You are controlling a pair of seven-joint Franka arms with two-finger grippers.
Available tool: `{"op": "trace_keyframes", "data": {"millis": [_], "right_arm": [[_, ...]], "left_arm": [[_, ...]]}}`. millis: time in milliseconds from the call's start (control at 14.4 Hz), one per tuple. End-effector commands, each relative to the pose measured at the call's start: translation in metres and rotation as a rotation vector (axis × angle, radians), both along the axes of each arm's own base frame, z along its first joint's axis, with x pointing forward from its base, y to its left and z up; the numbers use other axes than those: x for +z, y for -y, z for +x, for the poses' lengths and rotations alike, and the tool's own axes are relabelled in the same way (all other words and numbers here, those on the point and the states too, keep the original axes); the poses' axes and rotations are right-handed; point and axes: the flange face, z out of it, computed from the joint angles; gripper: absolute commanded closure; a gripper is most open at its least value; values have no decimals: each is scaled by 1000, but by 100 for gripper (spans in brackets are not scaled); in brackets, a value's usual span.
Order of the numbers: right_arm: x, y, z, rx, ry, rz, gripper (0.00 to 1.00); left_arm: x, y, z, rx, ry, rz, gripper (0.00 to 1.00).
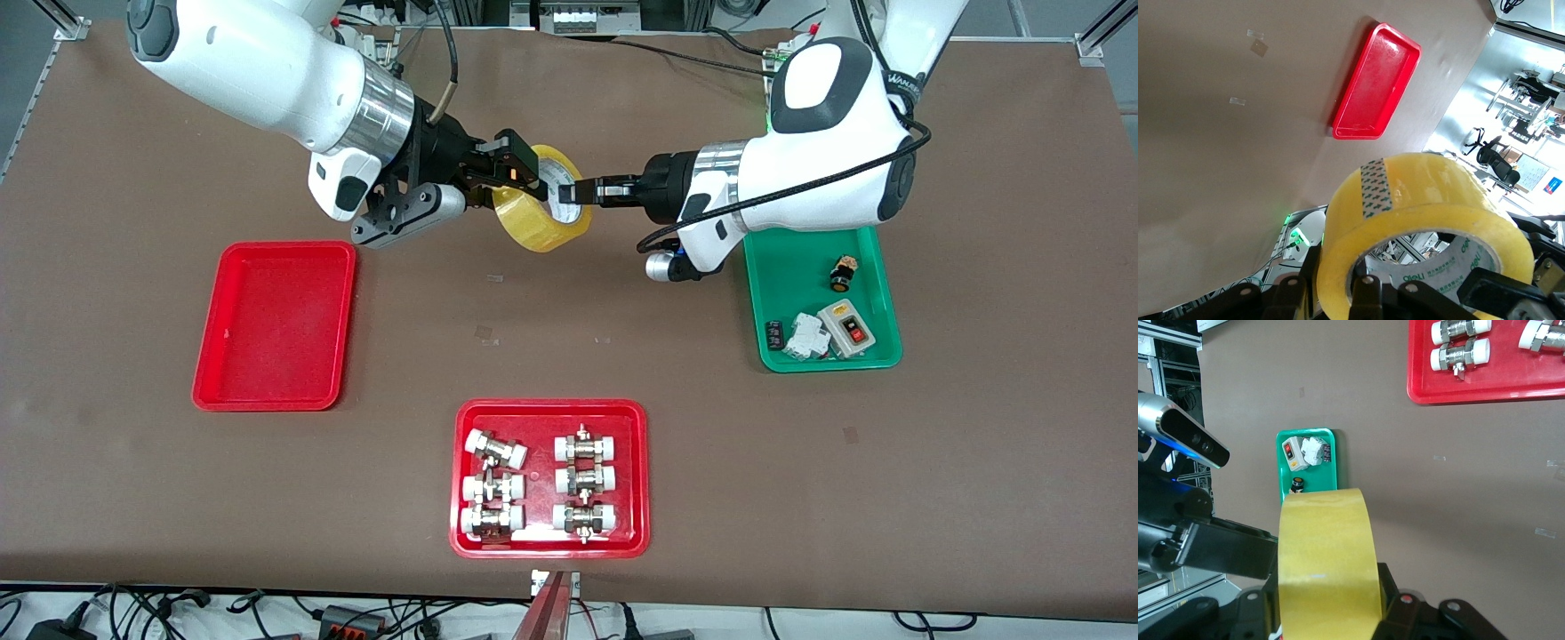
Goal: Left arm passes tape to right arm into tray
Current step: 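Open the left gripper and withdraw it while the right gripper holds tape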
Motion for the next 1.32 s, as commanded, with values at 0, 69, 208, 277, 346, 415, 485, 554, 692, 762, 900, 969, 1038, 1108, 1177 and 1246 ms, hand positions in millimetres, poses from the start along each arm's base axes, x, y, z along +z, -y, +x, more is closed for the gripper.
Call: {"op": "trace_keyframes", "data": {"millis": [0,69,208,277,346,415,485,554,692,762,900,969,1038,1108,1177,1246], "right_arm": [[6,-1,1,-3,10,-6,67],[6,-1,1,-3,10,-6,67],[6,-1,1,-2,11,-6,67],[6,-1,0,0,11,-6,67],[6,-1,1,-1,13,-6,67],[6,-1,0,0,11,-6,67],[6,-1,0,0,11,-6,67],[5,0,1,0,12,-8,67],[1,4,4,-2,11,-15,67],[-3,7,7,-2,7,-20,67],[-20,28,20,-38,-20,-39,67],[-29,47,31,-69,-37,-47,67],[-43,66,43,-101,-59,-58,67],[-56,90,55,-134,-85,-69,67],[-69,111,64,-154,-121,-82,67],[-88,136,75,-167,-161,-95,67]], "left_arm": [[11,-1,2,3,5,-27,85],[11,0,2,3,2,-26,78],[11,-2,2,-6,5,-24,0],[10,-3,2,-11,1,-22,0],[10,-5,1,-22,-5,-21,0],[10,-7,1,-26,-7,-17,0],[11,-16,5,-26,-12,-13,0],[12,-25,6,-36,-22,-11,0],[17,-62,12,-71,-30,45,0],[22,-78,11,-105,4,104,0],[31,-116,13,-166,38,143,0],[30,-136,17,-183,57,150,0],[33,-157,18,-210,100,174,0],[38,-178,18,-251,164,223,0],[45,-192,15,-286,217,277,0],[50,-206,13,-310,244,329,0]]}}
